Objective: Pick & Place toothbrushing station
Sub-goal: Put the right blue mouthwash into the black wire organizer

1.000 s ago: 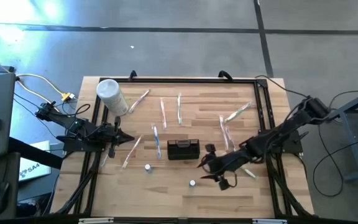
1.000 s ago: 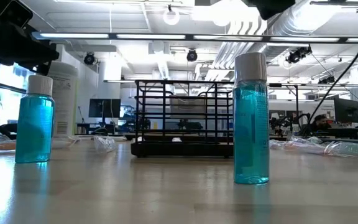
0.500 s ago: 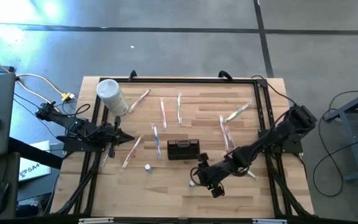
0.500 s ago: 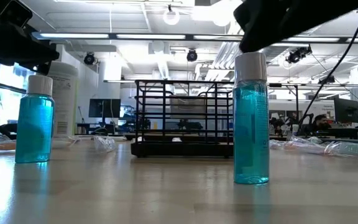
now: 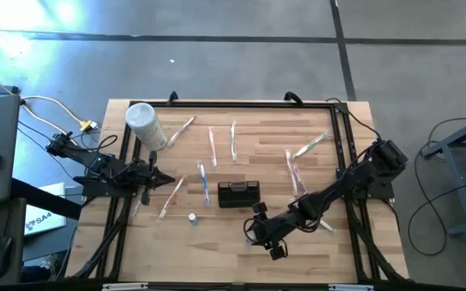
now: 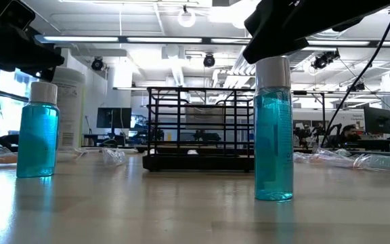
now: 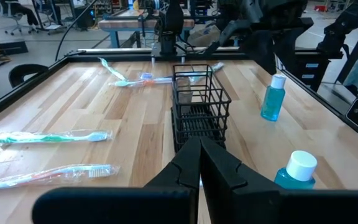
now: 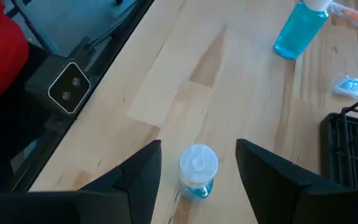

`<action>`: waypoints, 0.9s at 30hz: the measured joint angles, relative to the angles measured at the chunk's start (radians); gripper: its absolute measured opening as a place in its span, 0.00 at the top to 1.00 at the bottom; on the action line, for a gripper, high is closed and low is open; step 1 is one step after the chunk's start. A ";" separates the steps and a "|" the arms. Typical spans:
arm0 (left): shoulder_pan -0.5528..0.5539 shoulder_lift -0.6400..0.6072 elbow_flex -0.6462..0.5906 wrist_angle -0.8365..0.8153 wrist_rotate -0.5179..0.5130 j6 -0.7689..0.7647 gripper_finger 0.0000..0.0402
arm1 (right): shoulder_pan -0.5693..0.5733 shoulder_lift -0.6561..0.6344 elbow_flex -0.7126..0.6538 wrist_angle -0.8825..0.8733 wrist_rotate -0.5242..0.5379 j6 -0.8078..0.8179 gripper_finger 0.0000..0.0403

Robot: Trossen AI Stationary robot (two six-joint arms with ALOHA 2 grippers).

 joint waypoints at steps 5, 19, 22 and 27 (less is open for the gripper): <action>0.000 0.000 0.000 0.000 0.000 0.000 0.99 | 0.007 0.000 0.000 0.000 0.003 0.012 0.51; 0.000 0.000 0.000 0.000 0.000 0.000 0.99 | -0.004 0.071 -0.001 0.030 0.012 0.017 0.51; 0.000 0.000 0.000 0.000 0.000 0.000 0.99 | -0.006 0.069 0.000 0.033 0.011 0.002 0.51; 0.000 0.000 0.000 0.000 0.000 0.000 0.99 | -0.012 0.069 0.000 0.027 -0.020 0.000 0.51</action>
